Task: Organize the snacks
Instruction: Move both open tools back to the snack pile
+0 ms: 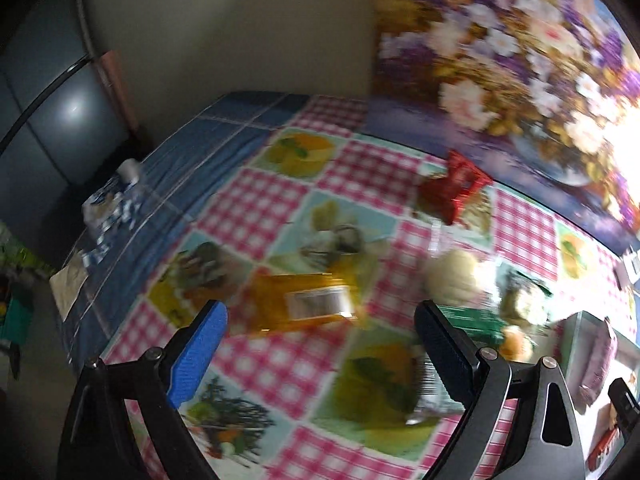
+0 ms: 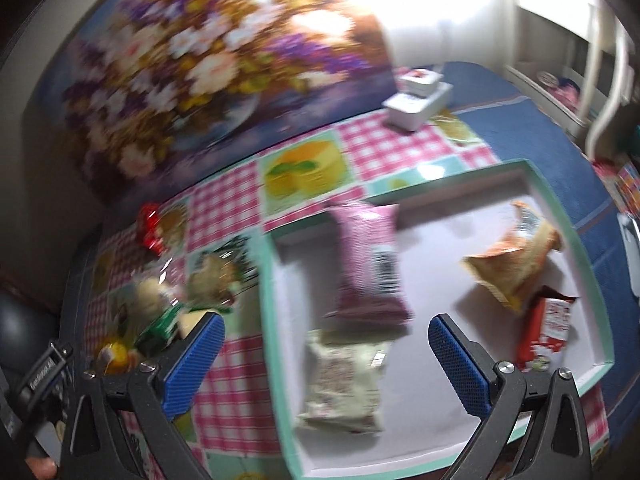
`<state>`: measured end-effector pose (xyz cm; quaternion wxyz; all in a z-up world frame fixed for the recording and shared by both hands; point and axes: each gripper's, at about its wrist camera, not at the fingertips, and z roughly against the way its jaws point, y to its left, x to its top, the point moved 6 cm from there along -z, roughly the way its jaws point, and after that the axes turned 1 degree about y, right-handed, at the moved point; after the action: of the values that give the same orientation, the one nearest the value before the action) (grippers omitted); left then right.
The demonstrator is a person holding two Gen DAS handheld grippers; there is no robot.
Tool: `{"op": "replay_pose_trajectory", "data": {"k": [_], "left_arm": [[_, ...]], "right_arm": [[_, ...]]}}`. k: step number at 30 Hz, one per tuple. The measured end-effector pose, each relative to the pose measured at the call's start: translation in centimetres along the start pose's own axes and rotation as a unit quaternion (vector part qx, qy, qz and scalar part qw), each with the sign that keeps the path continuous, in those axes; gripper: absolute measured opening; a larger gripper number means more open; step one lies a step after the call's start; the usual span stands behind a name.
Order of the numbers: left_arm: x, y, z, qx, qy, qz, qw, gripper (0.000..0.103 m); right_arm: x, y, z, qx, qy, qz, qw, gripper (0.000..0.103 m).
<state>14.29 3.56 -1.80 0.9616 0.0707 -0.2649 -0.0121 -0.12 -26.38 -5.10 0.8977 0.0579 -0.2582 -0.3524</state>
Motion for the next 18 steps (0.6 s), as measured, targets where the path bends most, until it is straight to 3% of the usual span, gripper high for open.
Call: {"op": "replay_pose_trajectory", "data": {"k": [8,18], "left_arm": [[-0.9,5.0,-3.2,-0.001,0.039,0.054,0.9978,0.095],[-0.8,6.5,-6.7,-0.032,0.068,0.078,0.9941,0.095]], "right_arm": [[-2.1,7.5,-1.8,0.027,0.028,0.075,0.996,0.103],[-4.3,13.2,-4.9,0.044,0.063,0.121,0.99,0.103]]}}
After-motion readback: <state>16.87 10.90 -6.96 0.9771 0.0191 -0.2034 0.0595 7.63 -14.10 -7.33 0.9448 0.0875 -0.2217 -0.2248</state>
